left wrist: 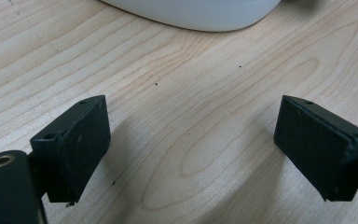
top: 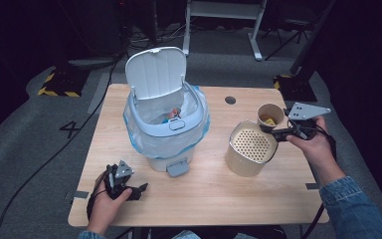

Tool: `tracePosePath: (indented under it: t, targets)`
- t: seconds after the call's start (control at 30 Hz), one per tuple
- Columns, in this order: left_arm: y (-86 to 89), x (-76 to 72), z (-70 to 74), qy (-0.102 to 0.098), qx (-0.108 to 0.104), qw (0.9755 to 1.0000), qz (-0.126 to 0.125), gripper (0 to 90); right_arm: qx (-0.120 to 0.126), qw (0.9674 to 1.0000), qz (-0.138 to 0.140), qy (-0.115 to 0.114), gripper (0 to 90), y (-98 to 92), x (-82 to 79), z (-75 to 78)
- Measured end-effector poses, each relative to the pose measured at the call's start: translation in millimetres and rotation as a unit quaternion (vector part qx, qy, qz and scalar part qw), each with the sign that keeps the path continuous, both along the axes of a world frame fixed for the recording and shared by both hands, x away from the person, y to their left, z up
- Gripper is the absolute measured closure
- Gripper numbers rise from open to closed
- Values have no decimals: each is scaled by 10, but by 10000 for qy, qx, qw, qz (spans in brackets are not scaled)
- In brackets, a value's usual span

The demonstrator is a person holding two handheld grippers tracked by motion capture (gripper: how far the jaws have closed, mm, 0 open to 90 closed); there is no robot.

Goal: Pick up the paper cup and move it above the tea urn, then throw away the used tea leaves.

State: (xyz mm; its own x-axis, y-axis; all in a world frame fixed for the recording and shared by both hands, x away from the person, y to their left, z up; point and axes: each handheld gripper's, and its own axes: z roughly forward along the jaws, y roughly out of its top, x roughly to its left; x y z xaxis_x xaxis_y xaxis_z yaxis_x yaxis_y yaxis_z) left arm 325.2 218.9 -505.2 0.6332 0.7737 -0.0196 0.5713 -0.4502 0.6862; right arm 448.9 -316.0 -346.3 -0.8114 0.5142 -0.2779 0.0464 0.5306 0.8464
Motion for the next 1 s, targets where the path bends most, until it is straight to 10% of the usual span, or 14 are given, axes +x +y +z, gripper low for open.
tracePosePath:
  t: [0.3, 0.53, 0.77, 0.8, 0.9, 0.93, 1.0]
  targets:
    - [-1, -2, 0, 1, 3, 10000, 4, 112, -493, 9981, -14, -367, 308, 41, -12, 15]
    - [-1, -3, 0, -1, 4, 10000, 6, 113, -1237, 9869, 212, -1017, 316, 83, -83, 10]
    - [-1, -3, 0, -1, 3, 10000, 5, 113, -1995, 9666, 286, -1584, 323, 152, -184, -11]
    - [-1, -3, 0, -2, 4, 10000, 4, 113, -2231, 9585, 284, -1754, 323, 176, -216, -23]
    - [-1, -3, 0, -1, 4, 10000, 6, 113, -2493, 9473, 323, -1984, 324, 204, -240, -33]
    - [-1, -3, 0, -1, 5, 10000, 5, 113, -2493, 9473, 323, -1984, 324, 204, -240, -33]
    - [-1, -3, 0, -2, 5, 10000, 6, 113, -2829, 9329, 286, -2208, 325, 238, -273, -44]
